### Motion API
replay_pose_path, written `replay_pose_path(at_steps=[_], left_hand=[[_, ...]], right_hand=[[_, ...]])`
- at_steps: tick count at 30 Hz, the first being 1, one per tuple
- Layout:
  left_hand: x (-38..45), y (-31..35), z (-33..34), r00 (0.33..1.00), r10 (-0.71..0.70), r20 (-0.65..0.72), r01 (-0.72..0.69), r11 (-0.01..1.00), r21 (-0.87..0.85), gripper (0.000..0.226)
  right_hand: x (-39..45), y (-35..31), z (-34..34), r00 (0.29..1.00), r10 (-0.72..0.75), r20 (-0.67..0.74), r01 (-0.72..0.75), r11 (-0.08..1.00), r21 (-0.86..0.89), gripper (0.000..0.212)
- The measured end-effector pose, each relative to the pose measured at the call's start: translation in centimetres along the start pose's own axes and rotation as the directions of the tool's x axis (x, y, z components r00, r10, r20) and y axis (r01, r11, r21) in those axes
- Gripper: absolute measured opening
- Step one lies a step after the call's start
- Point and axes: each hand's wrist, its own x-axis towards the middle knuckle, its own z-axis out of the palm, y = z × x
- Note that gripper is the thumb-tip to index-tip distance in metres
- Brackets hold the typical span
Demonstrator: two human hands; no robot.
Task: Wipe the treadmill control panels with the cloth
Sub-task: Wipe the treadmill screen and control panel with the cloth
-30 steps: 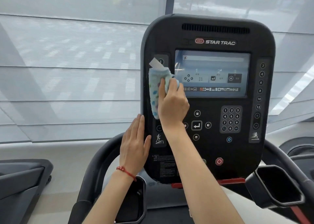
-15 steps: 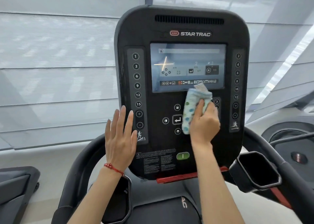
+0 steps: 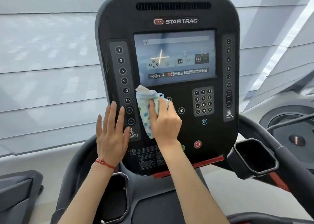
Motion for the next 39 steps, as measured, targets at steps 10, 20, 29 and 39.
replay_pose_path(at_steps=[10, 20, 29, 39], left_hand=[[0.1, -0.4, -0.8, 0.998, 0.022, 0.055, -0.021, 1.000, -0.017, 0.051], [0.5, -1.9, -1.9, 0.991, 0.127, 0.040, -0.123, 0.989, -0.082, 0.047], [0.3, -0.6, -1.8, 0.994, 0.104, 0.030, -0.103, 0.995, -0.014, 0.047], [0.2, 6.2, 0.8, 0.972, 0.223, 0.070, -0.227, 0.972, 0.061, 0.049]], right_hand=[[-1.7, 9.1, -3.4, 0.848, 0.506, -0.158, -0.518, 0.854, -0.045, 0.042], [-6.9, -3.8, -0.2, 0.971, 0.241, 0.005, -0.241, 0.971, -0.009, 0.040], [-5.5, 5.2, -3.3, 0.868, 0.486, -0.105, -0.495, 0.865, -0.082, 0.047], [-4.1, 10.4, -4.8, 0.816, 0.562, -0.138, -0.573, 0.818, -0.057, 0.045]])
